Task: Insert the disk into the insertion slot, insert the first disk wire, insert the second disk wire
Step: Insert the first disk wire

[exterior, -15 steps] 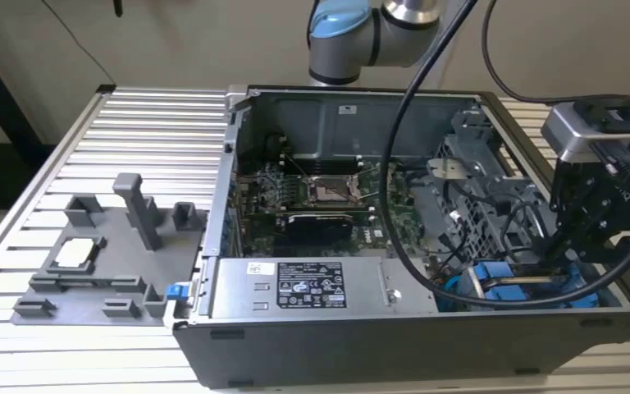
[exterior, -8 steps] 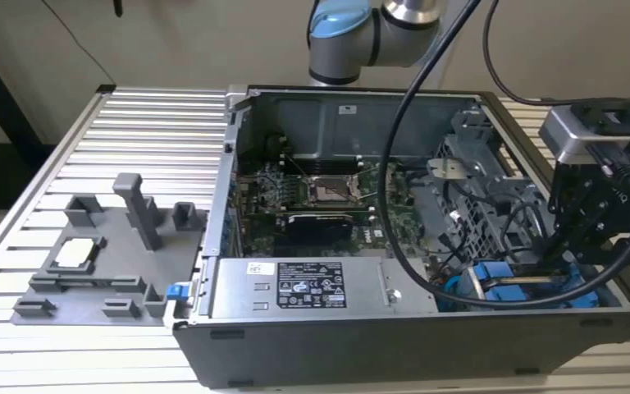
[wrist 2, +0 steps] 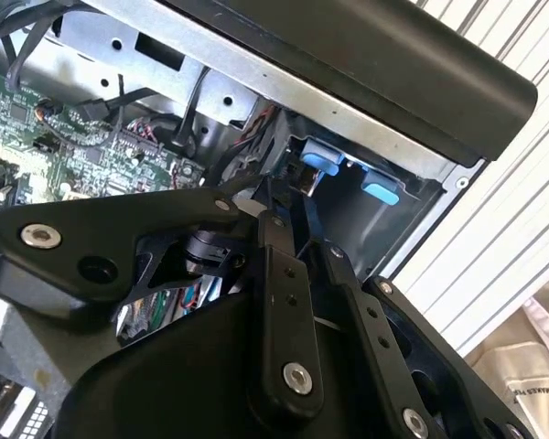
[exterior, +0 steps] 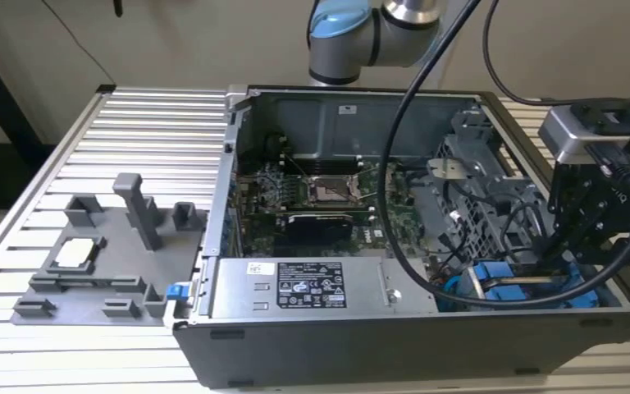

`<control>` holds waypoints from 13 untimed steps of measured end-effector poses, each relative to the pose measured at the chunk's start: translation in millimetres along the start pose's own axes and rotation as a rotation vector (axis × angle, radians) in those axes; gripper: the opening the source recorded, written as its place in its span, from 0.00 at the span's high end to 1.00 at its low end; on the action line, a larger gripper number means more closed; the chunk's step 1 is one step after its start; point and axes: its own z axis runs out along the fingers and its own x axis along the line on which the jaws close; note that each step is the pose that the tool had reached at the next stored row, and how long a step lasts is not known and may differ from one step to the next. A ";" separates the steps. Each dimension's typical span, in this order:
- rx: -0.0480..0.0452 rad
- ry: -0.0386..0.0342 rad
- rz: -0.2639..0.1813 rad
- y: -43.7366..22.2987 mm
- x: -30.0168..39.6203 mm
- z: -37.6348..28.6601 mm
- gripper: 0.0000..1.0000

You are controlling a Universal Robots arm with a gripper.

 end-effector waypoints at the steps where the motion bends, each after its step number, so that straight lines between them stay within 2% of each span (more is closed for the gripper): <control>1: 0.0000 0.0000 0.000 0.0 0.0 0.0 0.81; 9: 0.0000 -0.0002 0.000 0.0 0.0 0.1 0.81; 13: 0.0072 -0.0046 0.000 0.2 0.0 0.1 0.81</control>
